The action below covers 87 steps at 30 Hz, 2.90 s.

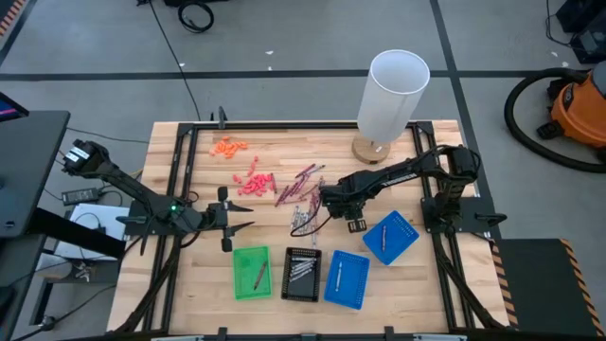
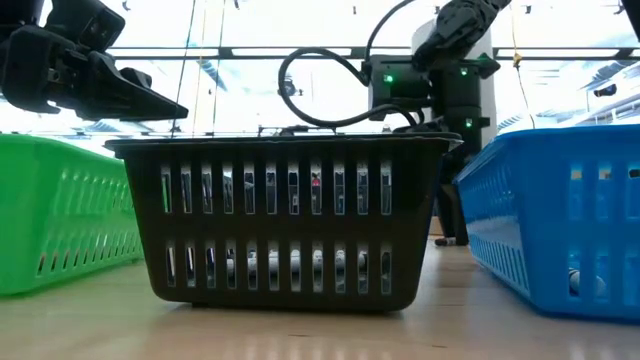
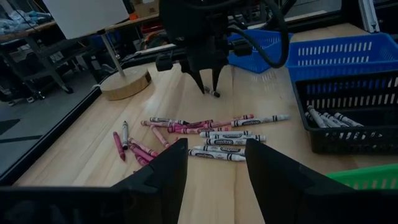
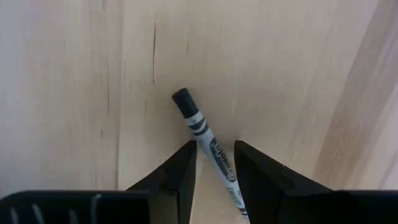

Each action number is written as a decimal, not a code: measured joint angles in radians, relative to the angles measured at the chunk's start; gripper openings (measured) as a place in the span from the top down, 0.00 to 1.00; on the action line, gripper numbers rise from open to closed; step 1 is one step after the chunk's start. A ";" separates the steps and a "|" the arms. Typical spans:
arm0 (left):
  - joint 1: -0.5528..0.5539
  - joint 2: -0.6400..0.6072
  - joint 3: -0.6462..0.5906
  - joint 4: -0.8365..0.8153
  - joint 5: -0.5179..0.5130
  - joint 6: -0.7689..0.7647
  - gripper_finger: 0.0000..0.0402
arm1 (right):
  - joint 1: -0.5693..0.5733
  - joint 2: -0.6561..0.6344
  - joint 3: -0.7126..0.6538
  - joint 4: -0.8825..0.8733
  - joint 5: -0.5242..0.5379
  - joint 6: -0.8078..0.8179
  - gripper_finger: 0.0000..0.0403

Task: Sort crayons
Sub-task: Put the black crayon into the black basket

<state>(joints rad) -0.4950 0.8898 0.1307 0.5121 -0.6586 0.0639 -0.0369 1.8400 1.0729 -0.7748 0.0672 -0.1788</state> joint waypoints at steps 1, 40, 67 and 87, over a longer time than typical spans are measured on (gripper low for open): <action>0.000 0.000 0.000 0.000 0.000 0.000 0.57 | -0.002 0.000 0.000 0.001 -0.004 -0.001 0.72; 0.000 0.000 0.000 -0.001 0.000 0.009 0.57 | 0.027 0.009 0.150 0.003 0.046 0.149 0.93; 0.000 0.000 0.000 -0.001 0.000 0.007 0.57 | 0.195 0.006 0.369 0.045 0.008 0.234 0.93; 0.000 0.000 0.000 -0.001 0.000 0.006 0.57 | 0.247 0.006 0.369 0.178 -0.077 0.288 0.93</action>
<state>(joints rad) -0.4950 0.8898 0.1307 0.5112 -0.6590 0.0700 0.2100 1.8458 1.4418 -0.5971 -0.0095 0.1089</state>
